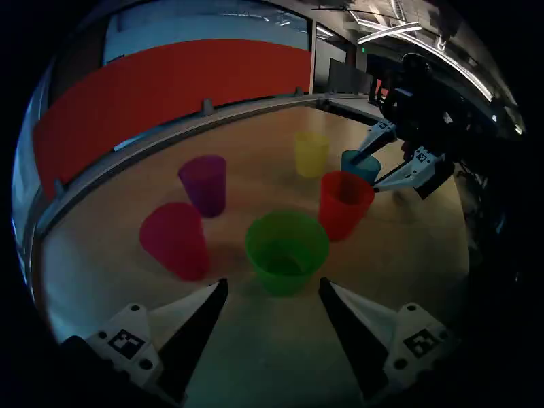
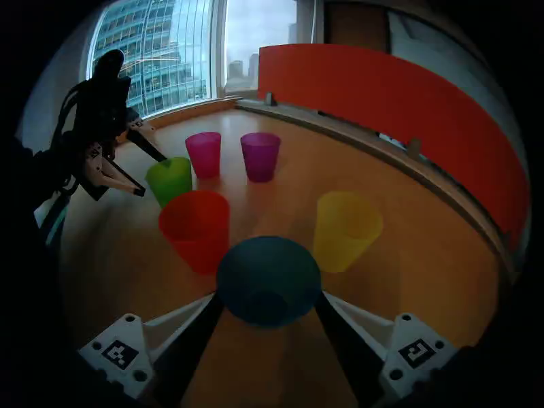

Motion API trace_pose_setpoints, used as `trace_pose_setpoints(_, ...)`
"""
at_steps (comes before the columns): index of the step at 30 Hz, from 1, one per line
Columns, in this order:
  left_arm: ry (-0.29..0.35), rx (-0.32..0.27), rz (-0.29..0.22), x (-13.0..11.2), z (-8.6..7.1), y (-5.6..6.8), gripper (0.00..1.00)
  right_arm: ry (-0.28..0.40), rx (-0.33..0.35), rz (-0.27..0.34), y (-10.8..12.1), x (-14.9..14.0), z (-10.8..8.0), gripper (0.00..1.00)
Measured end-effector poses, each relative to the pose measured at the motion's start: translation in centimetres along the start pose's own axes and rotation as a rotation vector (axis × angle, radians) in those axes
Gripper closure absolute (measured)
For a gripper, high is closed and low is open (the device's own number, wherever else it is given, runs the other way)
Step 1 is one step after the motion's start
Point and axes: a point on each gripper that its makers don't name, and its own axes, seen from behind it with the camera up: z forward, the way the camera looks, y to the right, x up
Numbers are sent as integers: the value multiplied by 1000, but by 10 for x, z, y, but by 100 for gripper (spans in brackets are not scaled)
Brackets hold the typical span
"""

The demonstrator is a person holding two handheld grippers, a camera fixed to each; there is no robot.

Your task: Pour water

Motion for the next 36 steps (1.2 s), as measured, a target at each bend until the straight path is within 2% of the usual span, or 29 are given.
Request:
trace_pose_setpoints(14, 36, 80, -50, -9, -32, -4, 0, 25, -64, 31, 3, -18, -35, 0)
trace_pose_setpoints(23, 71, 128, -83, -8, -47, -9, 0, 64, -103, 60, 3, -14, -49, 0)
trace_pose_setpoints(29, 112, 183, -109, -5, -61, -18, 0, 89, -148, 81, 11, -11, -61, 0)
trace_pose_setpoints(36, 170, 271, -129, 2, -78, -35, 0, 143, -206, 135, 24, -2, -77, 0)
